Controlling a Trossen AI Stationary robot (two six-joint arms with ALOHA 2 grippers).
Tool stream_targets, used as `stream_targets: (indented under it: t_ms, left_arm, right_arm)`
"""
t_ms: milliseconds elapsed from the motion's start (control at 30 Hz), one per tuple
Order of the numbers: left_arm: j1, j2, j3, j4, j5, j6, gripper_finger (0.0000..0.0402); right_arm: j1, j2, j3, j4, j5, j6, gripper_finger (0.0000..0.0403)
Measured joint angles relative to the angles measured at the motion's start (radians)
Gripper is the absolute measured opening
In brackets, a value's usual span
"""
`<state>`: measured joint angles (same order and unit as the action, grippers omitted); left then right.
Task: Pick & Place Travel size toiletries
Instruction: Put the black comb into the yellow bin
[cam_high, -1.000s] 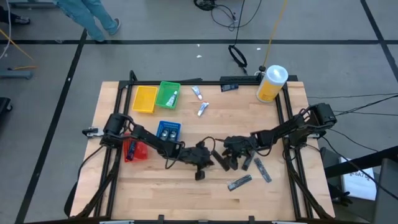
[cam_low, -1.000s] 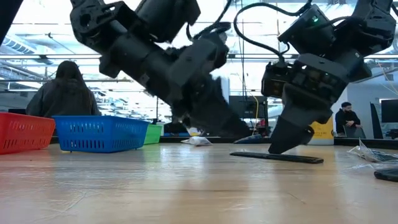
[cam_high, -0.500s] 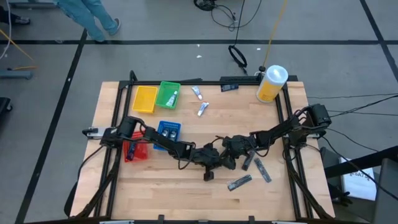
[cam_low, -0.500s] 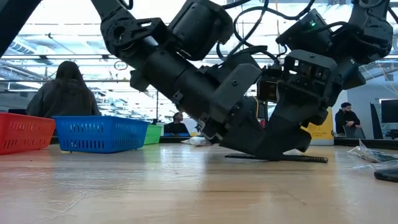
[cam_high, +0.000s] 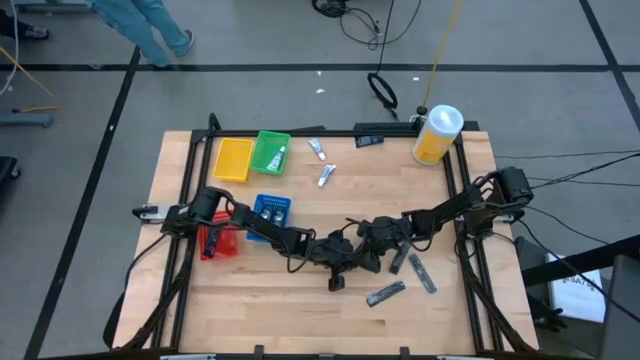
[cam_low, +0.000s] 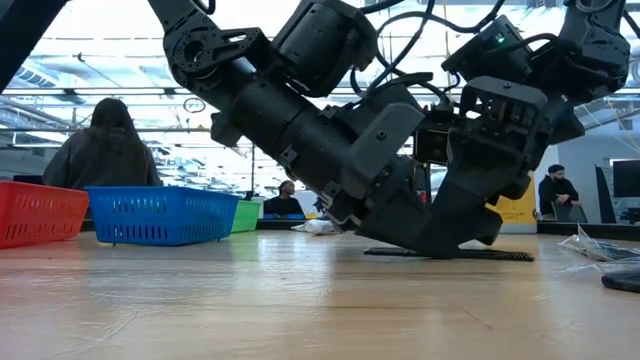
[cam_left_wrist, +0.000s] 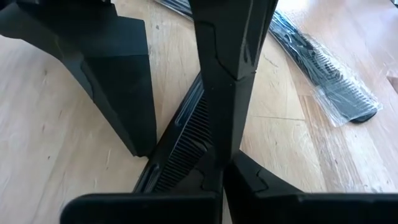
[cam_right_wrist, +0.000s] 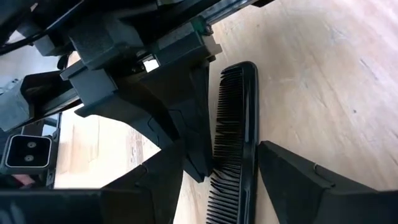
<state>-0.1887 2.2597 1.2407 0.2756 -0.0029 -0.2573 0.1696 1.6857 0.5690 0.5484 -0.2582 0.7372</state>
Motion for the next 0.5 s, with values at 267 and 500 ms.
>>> stream_targets:
  t_ms: [267, 500]
  left_arm:
    - [-0.013, 0.002, -0.001, 0.002, -0.022, -0.002, 0.0008]
    - [-0.013, 0.002, -0.002, 0.003, -0.024, -0.002, 0.0008]
  right_arm:
    - [-0.01, -0.024, 0.002, 0.021, -0.014, 0.011, 0.0197]
    - [-0.01, -0.048, 0.002, 0.005, -0.023, 0.013, 0.0196]
